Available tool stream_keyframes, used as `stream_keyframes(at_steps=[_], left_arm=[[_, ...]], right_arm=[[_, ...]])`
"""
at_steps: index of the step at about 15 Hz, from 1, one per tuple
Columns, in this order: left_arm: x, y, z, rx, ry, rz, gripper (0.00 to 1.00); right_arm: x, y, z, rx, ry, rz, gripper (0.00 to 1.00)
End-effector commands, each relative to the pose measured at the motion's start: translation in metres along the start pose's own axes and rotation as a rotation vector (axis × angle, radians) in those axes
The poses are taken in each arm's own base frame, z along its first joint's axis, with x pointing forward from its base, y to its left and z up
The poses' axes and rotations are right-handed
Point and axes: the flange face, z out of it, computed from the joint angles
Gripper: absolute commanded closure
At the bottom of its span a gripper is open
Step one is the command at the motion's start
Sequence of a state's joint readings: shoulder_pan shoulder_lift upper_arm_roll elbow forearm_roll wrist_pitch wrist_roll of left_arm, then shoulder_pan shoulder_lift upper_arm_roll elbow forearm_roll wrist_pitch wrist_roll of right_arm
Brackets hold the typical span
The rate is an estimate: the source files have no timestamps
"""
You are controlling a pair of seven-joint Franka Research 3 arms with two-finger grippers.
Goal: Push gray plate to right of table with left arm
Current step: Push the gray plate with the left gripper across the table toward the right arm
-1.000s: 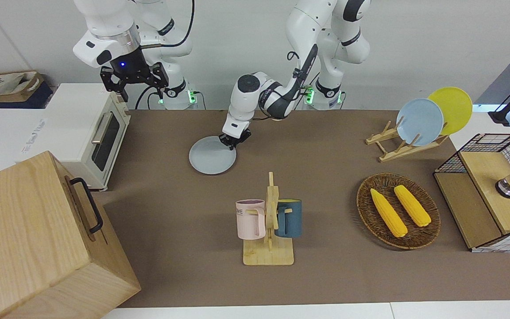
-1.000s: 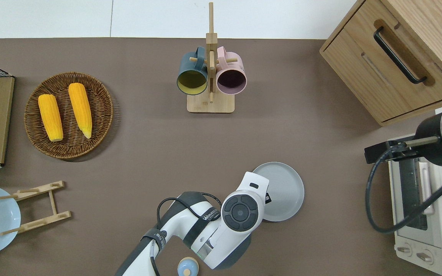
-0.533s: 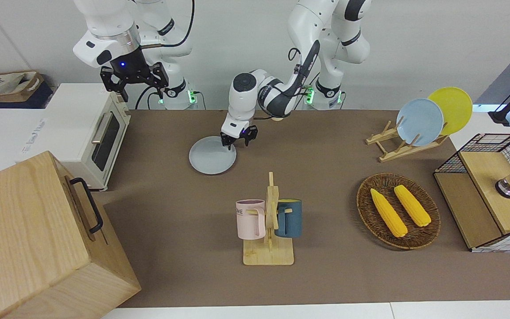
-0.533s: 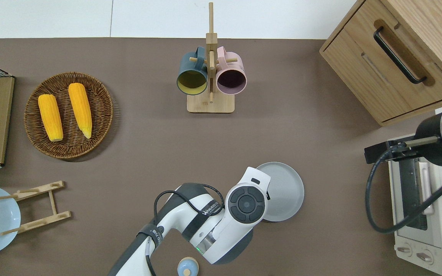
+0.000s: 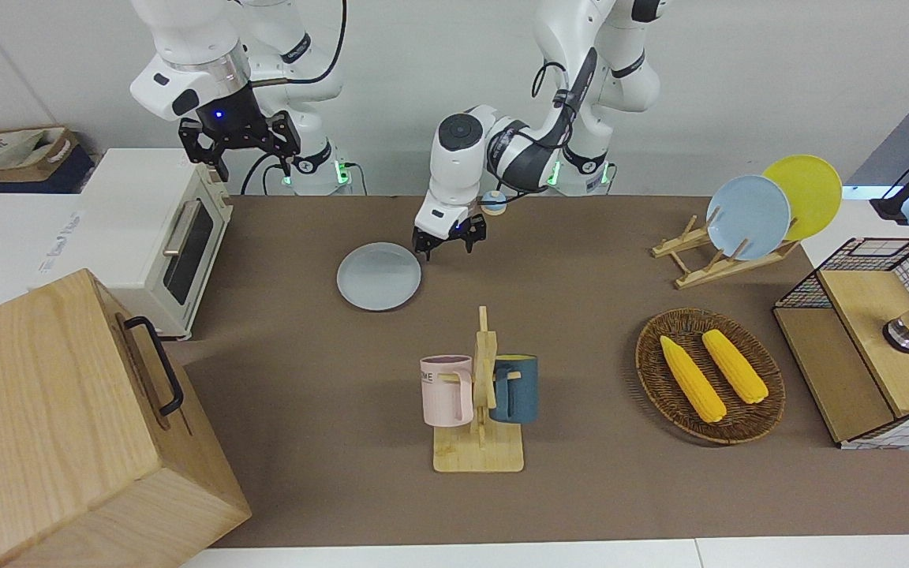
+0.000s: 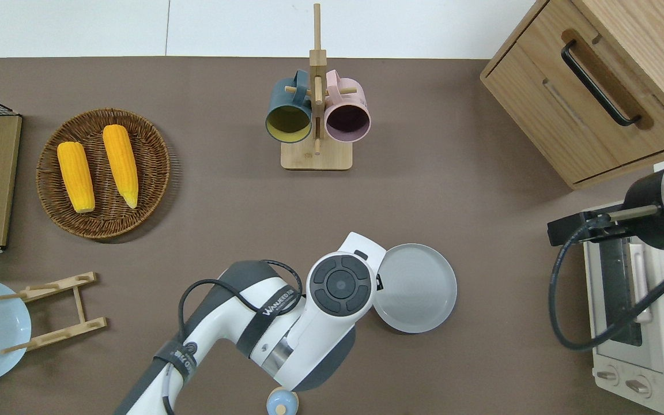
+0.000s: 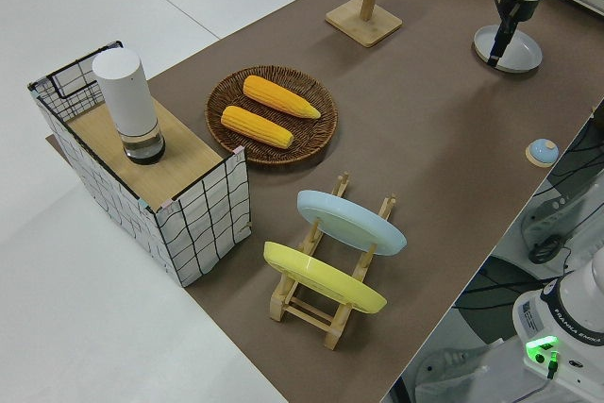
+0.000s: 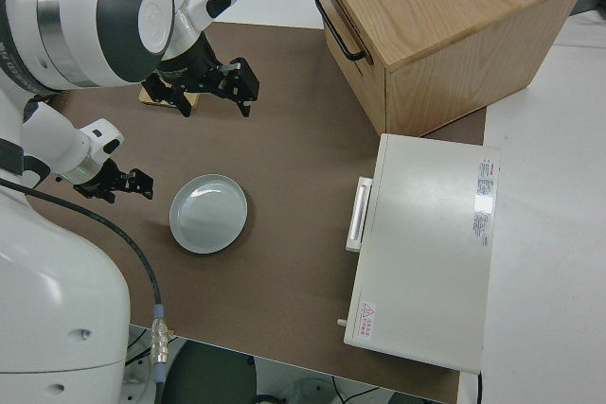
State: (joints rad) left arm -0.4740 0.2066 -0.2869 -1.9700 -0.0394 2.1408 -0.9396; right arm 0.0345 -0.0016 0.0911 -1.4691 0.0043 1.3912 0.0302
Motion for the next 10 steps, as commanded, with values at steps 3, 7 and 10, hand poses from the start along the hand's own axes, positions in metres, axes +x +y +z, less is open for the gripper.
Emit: stream_keyframes(at_steps=[3,7,10], left_arm=[[0.033,-0.036,-0.059,0.067,-0.029,0.053,0.0],[0.054,-0.073,-0.094,0.071,-0.024,0.097,0.0],[0.066,-0.103,-0.114,0.084,-0.033,0.129,0.01]], right_arm=[[-0.004,0.003,-0.003,0.008,-0.005,0.003,0.017],[-0.004,0.002,-0.003,0.007,-0.005,0.002,0.017],[-0.004,0.002,-0.003,0.007,-0.004,0.002,0.017]])
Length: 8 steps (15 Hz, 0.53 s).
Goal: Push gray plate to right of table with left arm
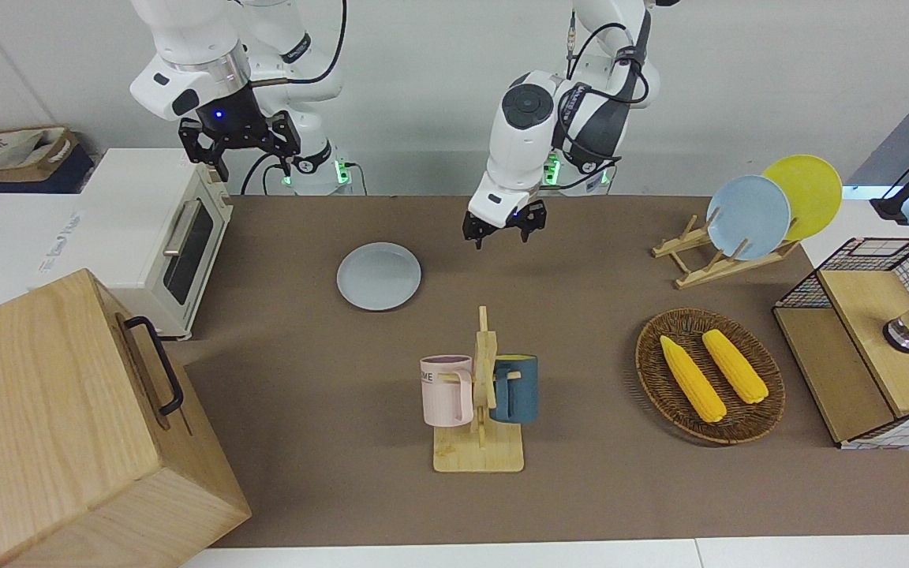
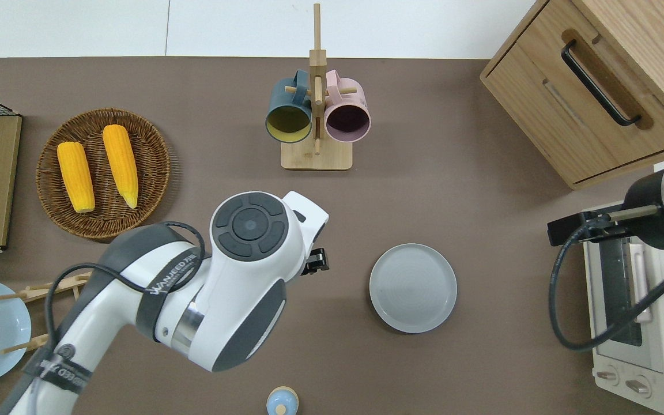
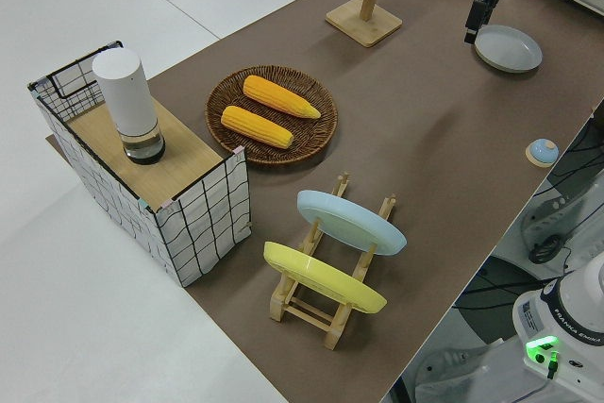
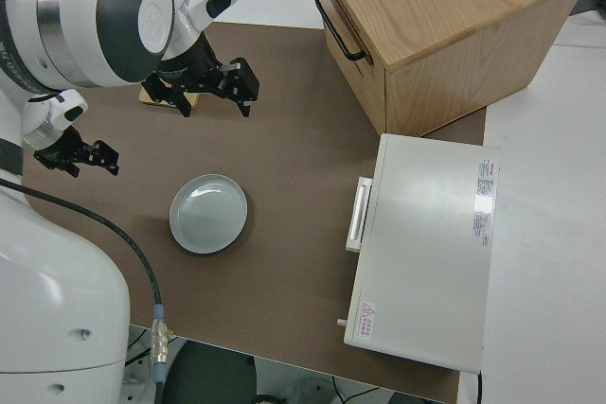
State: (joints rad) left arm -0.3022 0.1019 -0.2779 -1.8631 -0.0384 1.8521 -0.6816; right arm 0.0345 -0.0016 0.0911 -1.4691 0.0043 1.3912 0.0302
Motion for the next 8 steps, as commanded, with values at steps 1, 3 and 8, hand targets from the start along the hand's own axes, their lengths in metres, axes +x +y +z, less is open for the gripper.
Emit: stream_keyframes(at_steps=[1,3,8], left_arm=[[0.006,-0.038,-0.025,0.026,0.004,0.055,0.0],[0.013,-0.062,-0.035,0.032,-0.002,0.08,0.0],[0.035,-0.116,-0.063,0.019,0.011,0.115,0.0]], right_arm=[[-0.004,0.002,-0.003,0.007,-0.005,0.002,0.017],[-0.004,0.002,-0.003,0.007,-0.005,0.002,0.017],[-0.004,0.002,-0.003,0.007,-0.005,0.002,0.017]])
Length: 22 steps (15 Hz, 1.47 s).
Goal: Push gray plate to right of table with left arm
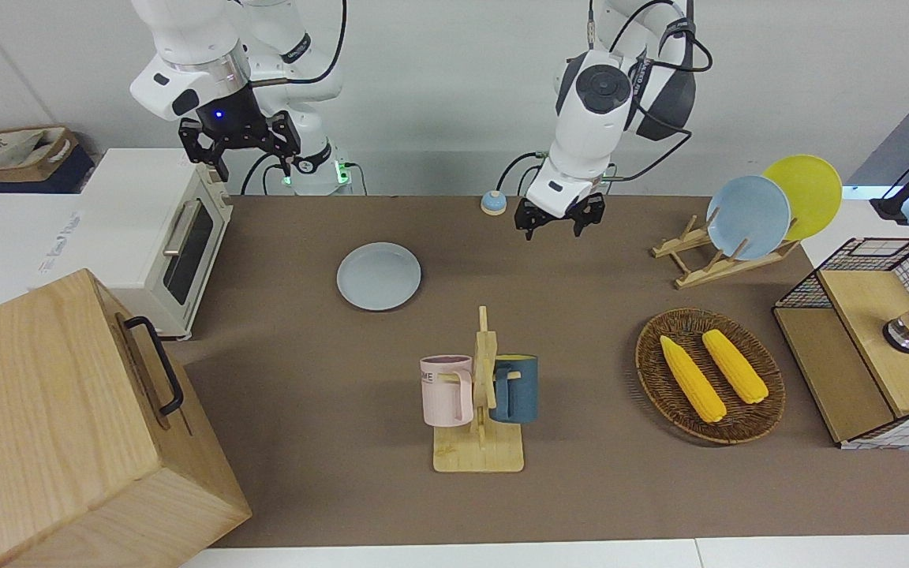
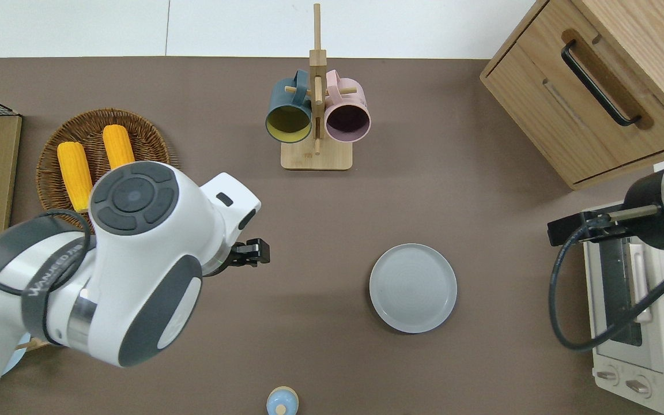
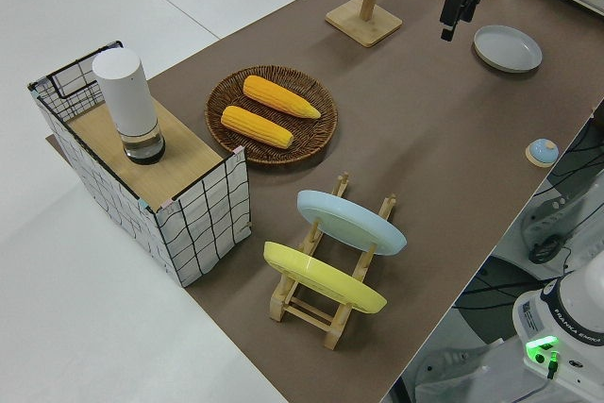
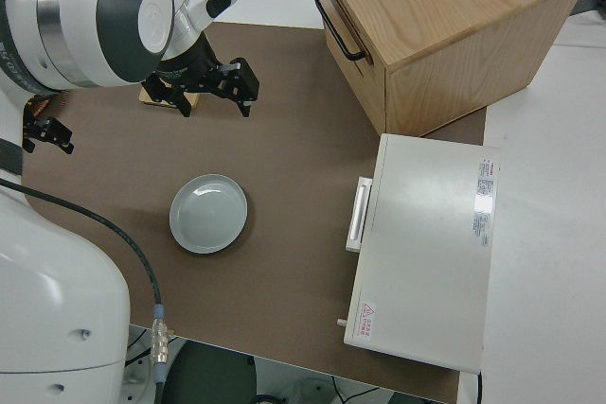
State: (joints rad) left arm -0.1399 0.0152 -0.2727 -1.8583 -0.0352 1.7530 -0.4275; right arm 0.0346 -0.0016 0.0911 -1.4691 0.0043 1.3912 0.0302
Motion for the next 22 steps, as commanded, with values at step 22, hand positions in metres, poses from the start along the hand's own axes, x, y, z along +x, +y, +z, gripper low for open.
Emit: stream_keyframes(at_steps=[22], left_arm=[[0.024,-0.25,-0.123,-0.047,0.132,0.074,0.0]], right_arm=[[-0.004,0.003,-0.003,0.008,-0.005,0.003,0.017]])
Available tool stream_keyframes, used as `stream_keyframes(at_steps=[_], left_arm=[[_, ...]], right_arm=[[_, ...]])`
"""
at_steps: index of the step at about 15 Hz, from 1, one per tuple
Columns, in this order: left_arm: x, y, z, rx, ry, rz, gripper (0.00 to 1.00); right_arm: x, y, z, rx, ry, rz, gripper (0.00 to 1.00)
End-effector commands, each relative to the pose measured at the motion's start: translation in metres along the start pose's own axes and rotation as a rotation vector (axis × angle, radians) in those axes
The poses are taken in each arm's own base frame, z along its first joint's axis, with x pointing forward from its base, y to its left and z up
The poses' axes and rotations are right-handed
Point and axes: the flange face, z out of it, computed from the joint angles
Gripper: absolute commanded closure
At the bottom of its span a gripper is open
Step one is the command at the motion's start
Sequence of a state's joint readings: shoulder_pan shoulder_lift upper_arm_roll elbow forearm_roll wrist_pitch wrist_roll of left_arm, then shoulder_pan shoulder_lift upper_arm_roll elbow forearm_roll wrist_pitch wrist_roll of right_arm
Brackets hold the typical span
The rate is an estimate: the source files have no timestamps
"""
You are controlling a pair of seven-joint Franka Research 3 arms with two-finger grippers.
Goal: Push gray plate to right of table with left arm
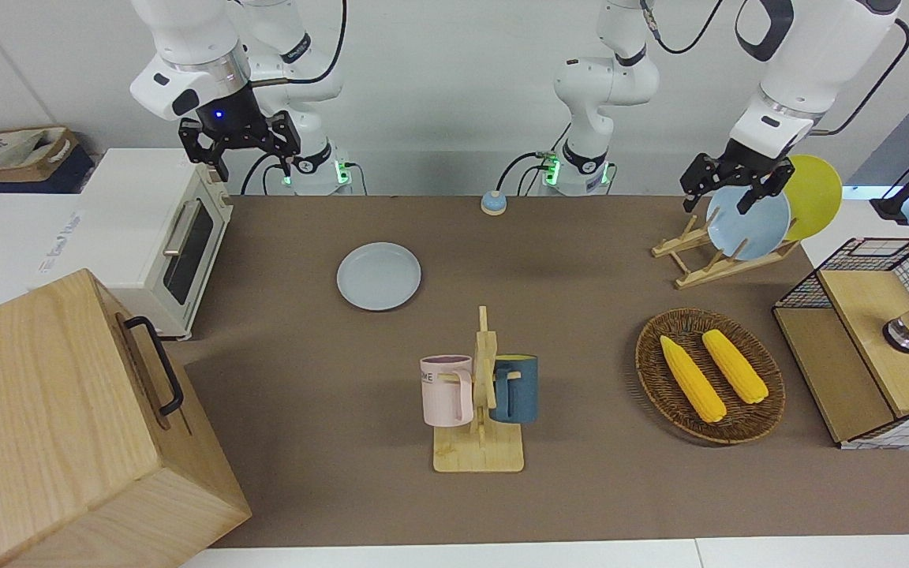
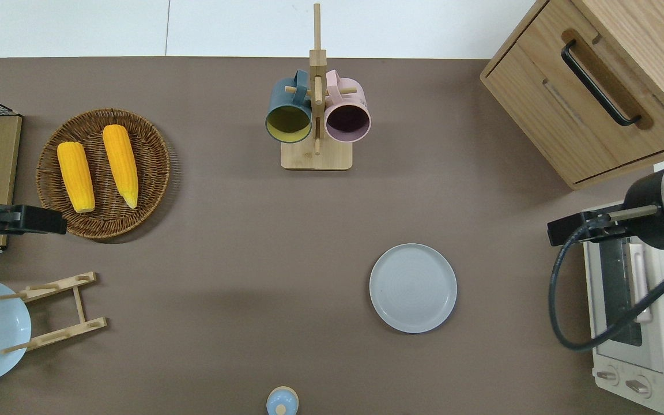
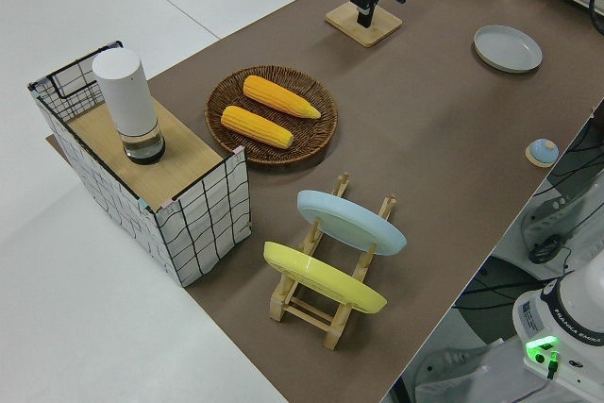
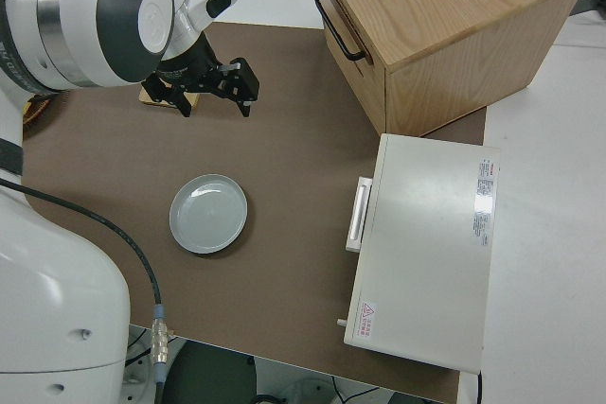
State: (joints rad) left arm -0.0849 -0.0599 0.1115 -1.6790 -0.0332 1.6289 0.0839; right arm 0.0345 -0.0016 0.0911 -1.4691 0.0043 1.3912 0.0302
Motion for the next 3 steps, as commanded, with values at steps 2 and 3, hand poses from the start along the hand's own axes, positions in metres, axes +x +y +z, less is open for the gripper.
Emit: stream_keyframes(at_steps=[2,3], left_arm=[[-0.0023,-0.0174,-0.0101,0.003,0.0,-0.018,0.0],[-0.0022,-0.0165,-0.0101,0.001,0.0,-0.02,0.0]], right_arm=[[-0.004,0.0021,-0.0026,0.007,-0.005,0.002,0.017],[-0.0041,0.0021,-0.0033,0.007,-0.004,0.002,0.017]])
